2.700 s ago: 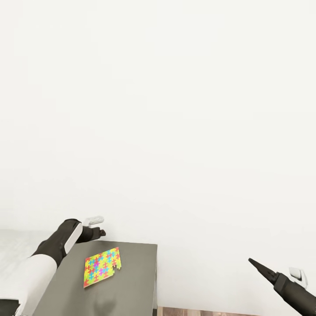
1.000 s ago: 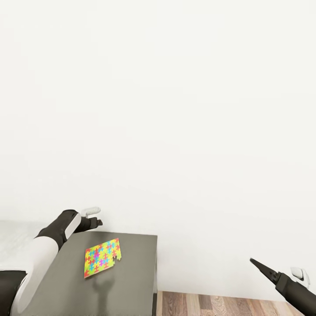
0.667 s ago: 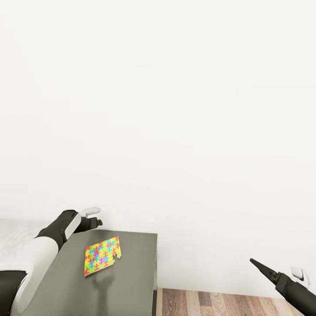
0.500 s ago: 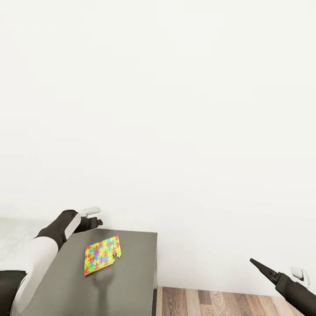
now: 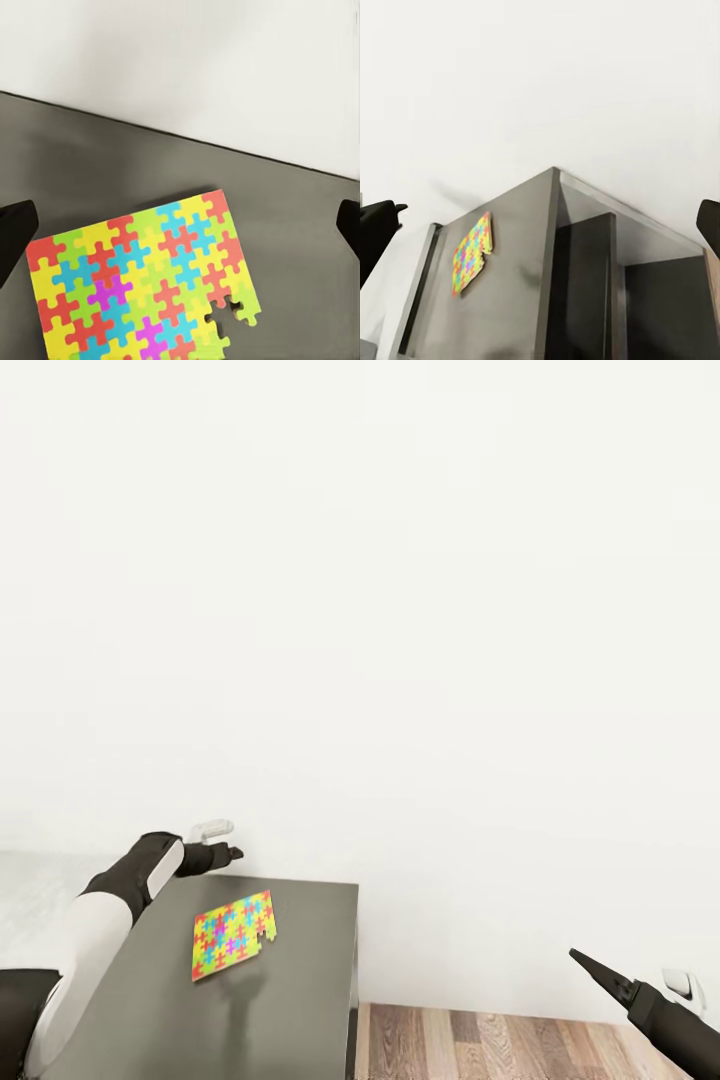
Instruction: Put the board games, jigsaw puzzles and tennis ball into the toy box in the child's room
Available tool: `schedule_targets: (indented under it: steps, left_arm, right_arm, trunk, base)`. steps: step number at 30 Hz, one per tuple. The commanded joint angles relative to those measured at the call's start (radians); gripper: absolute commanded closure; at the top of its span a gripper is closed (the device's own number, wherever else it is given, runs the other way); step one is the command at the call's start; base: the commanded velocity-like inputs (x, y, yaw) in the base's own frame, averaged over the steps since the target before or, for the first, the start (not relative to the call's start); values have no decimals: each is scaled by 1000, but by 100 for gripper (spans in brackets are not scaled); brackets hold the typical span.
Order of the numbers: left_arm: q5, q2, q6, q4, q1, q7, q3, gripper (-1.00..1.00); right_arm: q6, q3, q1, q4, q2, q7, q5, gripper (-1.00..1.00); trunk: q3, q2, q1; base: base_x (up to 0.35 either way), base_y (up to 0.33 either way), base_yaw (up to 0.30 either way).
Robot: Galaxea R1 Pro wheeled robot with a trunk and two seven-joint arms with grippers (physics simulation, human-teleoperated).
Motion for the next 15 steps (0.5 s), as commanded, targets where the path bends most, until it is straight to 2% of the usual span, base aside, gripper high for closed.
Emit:
schedule_targets:
  steps: [1, 15]
  left_arm:
    - [7, 1, 3, -1, -2, 0, -8, -100]
    - [5, 5, 0, -1, -7, -2, -12, -100]
  right_arm:
    - [6, -1, -1, -1, 0, 0, -4, -100]
    - [6, -1, 0, -1, 0, 2, -3, -100]
  trunk:
    - [-4, -2, 1]
    - [-27, -2, 1]
  base:
    - [0, 0, 0]
    - [0, 0, 0]
